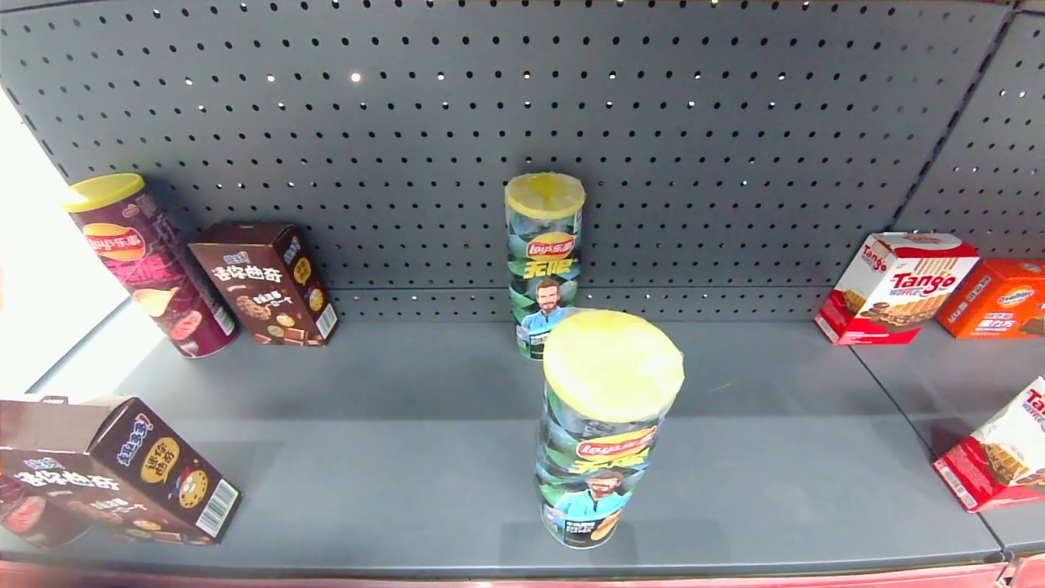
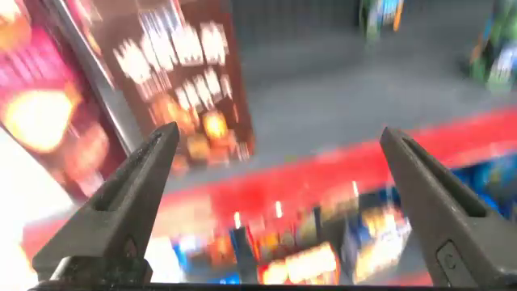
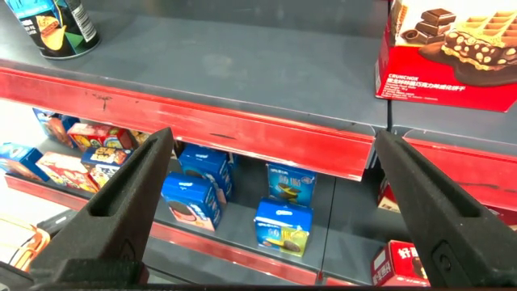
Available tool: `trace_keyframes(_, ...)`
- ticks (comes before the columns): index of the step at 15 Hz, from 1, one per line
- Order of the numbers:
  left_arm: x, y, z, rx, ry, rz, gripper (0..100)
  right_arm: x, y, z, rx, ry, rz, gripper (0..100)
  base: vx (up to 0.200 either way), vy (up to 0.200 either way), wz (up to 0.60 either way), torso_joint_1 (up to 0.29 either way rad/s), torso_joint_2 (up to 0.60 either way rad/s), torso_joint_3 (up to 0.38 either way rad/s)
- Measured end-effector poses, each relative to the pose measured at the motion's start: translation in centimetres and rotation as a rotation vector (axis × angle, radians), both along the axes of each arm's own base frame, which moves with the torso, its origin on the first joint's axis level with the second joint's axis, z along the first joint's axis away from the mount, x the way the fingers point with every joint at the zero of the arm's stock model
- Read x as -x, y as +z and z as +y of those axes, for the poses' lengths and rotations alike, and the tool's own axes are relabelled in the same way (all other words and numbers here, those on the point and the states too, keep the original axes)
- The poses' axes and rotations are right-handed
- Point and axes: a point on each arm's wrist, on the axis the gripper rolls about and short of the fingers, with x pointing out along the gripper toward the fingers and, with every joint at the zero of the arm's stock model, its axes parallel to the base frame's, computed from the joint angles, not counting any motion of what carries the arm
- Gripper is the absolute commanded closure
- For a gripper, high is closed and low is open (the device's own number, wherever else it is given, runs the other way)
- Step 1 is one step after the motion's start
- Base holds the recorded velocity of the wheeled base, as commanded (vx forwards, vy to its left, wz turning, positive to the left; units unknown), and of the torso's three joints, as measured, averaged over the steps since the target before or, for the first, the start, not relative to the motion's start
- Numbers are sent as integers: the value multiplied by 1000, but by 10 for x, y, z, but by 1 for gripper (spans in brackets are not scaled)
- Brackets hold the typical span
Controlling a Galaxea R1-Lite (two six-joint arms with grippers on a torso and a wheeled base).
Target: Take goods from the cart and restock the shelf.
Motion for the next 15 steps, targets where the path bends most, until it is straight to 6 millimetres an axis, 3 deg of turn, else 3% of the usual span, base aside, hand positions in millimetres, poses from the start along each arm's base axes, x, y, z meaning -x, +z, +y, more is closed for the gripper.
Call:
trace_keyframes(6, 0, -3, 0, -10, 16, 19, 0, 0, 0, 0, 0, 0, 0, 0, 0, 0, 0, 0, 0, 0)
trace_keyframes(11, 0, -9, 5, 82, 235, 98, 0, 0, 0, 0, 0, 0, 0, 0, 0, 0, 0, 0, 0, 0)
trace_keyframes(15, -1, -9, 4, 88, 161, 95, 0, 0, 0, 0, 3, 8, 0, 0, 0, 0, 0, 0, 0, 0)
